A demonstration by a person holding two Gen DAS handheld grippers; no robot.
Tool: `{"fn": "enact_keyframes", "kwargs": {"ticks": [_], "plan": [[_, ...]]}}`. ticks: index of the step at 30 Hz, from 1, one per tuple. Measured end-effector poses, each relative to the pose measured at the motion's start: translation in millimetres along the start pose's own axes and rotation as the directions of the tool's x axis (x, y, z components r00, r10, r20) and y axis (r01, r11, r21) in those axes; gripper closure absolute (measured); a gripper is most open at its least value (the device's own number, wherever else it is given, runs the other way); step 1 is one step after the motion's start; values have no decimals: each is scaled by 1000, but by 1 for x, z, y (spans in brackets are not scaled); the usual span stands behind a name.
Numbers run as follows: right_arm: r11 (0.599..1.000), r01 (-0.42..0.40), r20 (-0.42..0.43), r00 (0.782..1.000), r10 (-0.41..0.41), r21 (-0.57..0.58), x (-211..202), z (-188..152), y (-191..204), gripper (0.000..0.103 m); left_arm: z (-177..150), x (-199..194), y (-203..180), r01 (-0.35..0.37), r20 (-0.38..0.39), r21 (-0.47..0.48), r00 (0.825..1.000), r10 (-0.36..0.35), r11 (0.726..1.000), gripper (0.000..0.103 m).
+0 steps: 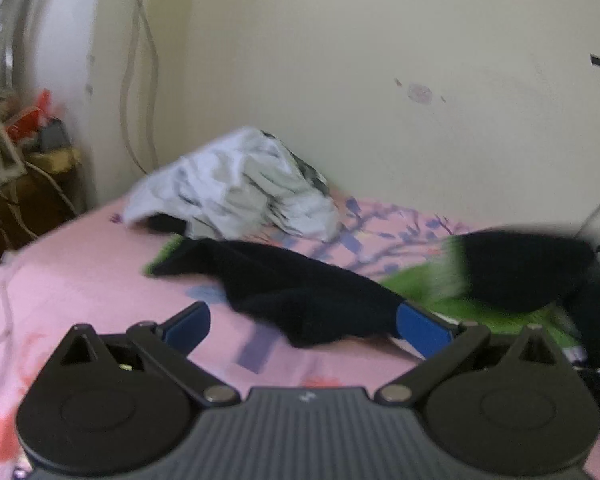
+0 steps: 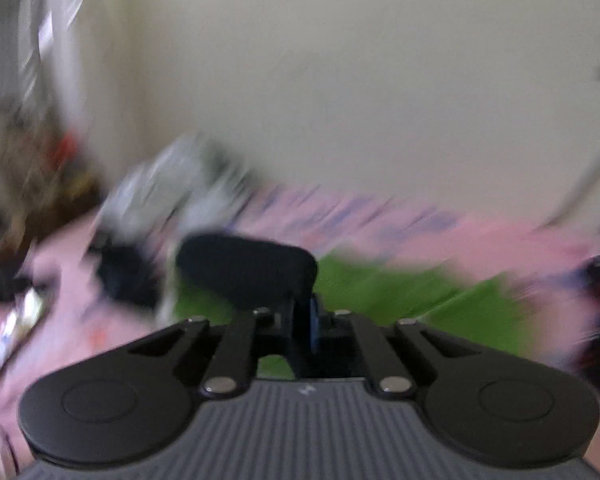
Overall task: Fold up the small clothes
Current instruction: 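Swing the sweater out and lay it flat on the bed with the right gripper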
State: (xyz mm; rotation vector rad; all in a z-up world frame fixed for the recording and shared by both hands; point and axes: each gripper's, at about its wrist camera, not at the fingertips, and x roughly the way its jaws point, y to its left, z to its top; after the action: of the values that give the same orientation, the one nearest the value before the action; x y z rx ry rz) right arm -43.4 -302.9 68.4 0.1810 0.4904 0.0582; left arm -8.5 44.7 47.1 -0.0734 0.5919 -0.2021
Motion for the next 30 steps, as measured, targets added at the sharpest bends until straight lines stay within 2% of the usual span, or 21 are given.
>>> {"fn": "enact_keyframes", "kwargs": {"ticks": [2,4,5,6,7,8,10,11,13,14,16,17,20,21,22,23,24,25,27,29,30], "plan": [[987,133,66,988,-139,92,-27,20,-49,103,2,12,-12,44,-37,8,998,-44,999,0],[940,305,91,943,-320,152,-48,29,-99,103,4,26,-28,96,-93,14,991,-94,995,1],[899,413,88,899,-428,148,-56,27,-117,91,4,33,-36,130,-123,13,984,-127,991,2],[837,528,71,838,-541,145,-67,21,-131,74,3,36,-43,162,-150,7,976,-159,987,6],[793,587,59,797,-601,163,-77,14,-140,49,1,38,-49,191,-174,1,967,-188,982,9],[796,575,61,802,-594,189,-93,1,-147,49,-2,38,-55,222,-188,4,958,-217,975,9],[849,469,34,871,-491,242,-124,-28,-154,49,-12,31,-70,294,-216,43,936,-279,955,10],[863,437,20,889,-457,254,-137,-43,-152,45,-18,28,-77,321,-236,68,925,-298,945,11],[895,368,3,924,-381,253,-162,-80,-142,34,-32,25,-93,388,-306,113,889,-339,915,18],[906,337,-3,938,-348,258,-169,-94,-137,34,-38,25,-101,418,-342,124,869,-357,900,21],[925,241,-21,969,-246,294,-182,-126,-129,33,-46,28,-115,451,-389,134,843,-371,883,30],[927,206,-20,977,-210,313,-185,-137,-125,32,-49,26,-120,438,-379,160,854,-355,885,32],[920,174,-53,985,-167,350,-178,-163,-116,31,-50,25,-132,436,-379,186,858,-345,881,55],[917,173,-67,985,-159,359,-171,-167,-115,31,-50,24,-133,439,-381,186,857,-348,879,75],[916,159,-76,987,-141,369,-166,-170,-114,31,-50,24,-134,443,-383,188,855,-350,876,89],[919,155,-86,987,-133,362,-161,-172,-111,34,-50,23,-134,448,-383,182,852,-356,876,89],[928,160,-85,987,-140,337,-161,-171,-107,43,-49,22,-132,445,-383,170,852,-357,879,90],[935,141,-95,989,-116,327,-159,-166,-104,72,-46,21,-126,448,-379,149,849,-367,882,91],[941,130,-70,991,-114,312,-168,-152,-97,81,-32,7,-108,462,-331,111,852,-406,880,91],[951,118,-34,993,-114,285,-189,-144,-87,85,-18,-13,-82,493,-291,64,841,-457,868,92],[954,95,-15,995,-95,284,-197,-139,-82,87,-12,-29,-66,493,-261,60,847,-463,868,92]]}}
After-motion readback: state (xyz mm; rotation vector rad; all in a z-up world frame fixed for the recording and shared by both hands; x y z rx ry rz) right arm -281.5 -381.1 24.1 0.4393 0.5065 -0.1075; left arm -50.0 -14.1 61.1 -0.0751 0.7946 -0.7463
